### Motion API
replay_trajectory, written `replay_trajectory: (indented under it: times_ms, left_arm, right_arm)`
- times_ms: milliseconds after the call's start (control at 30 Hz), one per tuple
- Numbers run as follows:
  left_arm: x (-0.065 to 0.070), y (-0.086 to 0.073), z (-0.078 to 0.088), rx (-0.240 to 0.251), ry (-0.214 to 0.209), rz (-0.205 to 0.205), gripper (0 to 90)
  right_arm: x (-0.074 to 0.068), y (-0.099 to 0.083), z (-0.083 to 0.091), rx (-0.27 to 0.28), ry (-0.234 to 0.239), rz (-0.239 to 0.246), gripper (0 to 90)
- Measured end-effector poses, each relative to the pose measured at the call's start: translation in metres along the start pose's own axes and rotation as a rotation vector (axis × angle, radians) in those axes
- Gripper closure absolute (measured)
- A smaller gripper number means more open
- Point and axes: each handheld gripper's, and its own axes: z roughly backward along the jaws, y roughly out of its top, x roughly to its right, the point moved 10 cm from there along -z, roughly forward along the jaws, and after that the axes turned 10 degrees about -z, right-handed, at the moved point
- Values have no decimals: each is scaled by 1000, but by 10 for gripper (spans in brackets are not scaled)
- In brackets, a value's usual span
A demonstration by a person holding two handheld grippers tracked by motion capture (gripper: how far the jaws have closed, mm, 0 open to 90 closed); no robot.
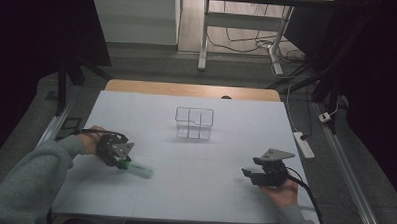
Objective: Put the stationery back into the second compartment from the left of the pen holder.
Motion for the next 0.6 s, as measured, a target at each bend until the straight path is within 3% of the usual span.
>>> replay_trajectory:
  times_ms: [167,600]
  left_arm:
    - [-1,6,2,5,37,70,666]
    - [-5,38,11,79,146,272,666]
  right_arm:
    - [0,2,1,10,6,-3,346]
    - [-3,13,3,62,27,0,338]
